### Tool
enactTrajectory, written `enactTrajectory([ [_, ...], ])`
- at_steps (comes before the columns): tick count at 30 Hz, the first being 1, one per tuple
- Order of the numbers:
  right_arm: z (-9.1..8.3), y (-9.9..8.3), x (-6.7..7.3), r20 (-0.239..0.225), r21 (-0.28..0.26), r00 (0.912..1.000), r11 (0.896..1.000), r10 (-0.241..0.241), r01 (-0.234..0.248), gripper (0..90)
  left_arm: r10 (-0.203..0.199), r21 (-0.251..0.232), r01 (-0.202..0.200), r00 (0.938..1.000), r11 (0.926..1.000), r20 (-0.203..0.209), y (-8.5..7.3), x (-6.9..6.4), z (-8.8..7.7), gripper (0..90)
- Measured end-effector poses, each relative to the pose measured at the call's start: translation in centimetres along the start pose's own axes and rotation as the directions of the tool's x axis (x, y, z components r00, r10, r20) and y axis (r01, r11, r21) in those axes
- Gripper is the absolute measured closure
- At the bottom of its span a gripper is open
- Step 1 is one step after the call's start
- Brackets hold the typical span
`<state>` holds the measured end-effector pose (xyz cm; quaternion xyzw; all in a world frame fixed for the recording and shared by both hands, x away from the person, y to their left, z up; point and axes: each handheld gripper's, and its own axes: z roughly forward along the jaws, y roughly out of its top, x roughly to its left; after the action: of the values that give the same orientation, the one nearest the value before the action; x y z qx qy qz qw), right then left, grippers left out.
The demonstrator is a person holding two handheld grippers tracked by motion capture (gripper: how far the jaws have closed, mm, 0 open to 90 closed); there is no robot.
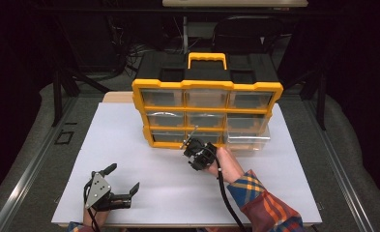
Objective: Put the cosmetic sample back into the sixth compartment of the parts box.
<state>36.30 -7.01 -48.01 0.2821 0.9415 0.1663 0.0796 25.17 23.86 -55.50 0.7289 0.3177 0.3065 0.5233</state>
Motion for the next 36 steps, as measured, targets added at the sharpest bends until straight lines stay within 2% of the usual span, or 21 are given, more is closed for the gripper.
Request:
enactTrajectory([
  [4,-0.4,0.4,-0.1,0.002,0.006,1.0000,1.000,0.009,-0.009,80.8,0.002,0.001,-0.002,1.0000,1.0000,0.001,0.0,0.0,0.0,0.0],
  [5,-0.4,0.4,-0.2,0.005,0.002,1.0000,1.000,-0.005,0.005,80.8,0.003,0.001,-0.003,1.0000,1.0000,0.001,0.0,0.0,0.0,0.0],
  [17,-1.7,1.6,-0.4,0.020,-0.005,0.9998,1.000,-0.003,0.003,80.8,0.003,-0.005,-0.003,1.0000,1.0000,-0.002,0.0,0.0,0.0,0.0],
  [27,-2.5,1.9,-0.4,0.041,-0.006,0.9990,1.000,-0.018,0.018,80.8,0.003,-0.003,-0.003,1.0000,1.0000,-0.003,0.0,0.0,0.0,0.0],
  [36,-3.4,2.2,-0.6,0.049,-0.014,0.9987,1.000,-0.011,0.011,80.8,0.005,-0.003,-0.005,1.0000,1.0000,-0.003,0.0,0.0,0.0,0.0],
])
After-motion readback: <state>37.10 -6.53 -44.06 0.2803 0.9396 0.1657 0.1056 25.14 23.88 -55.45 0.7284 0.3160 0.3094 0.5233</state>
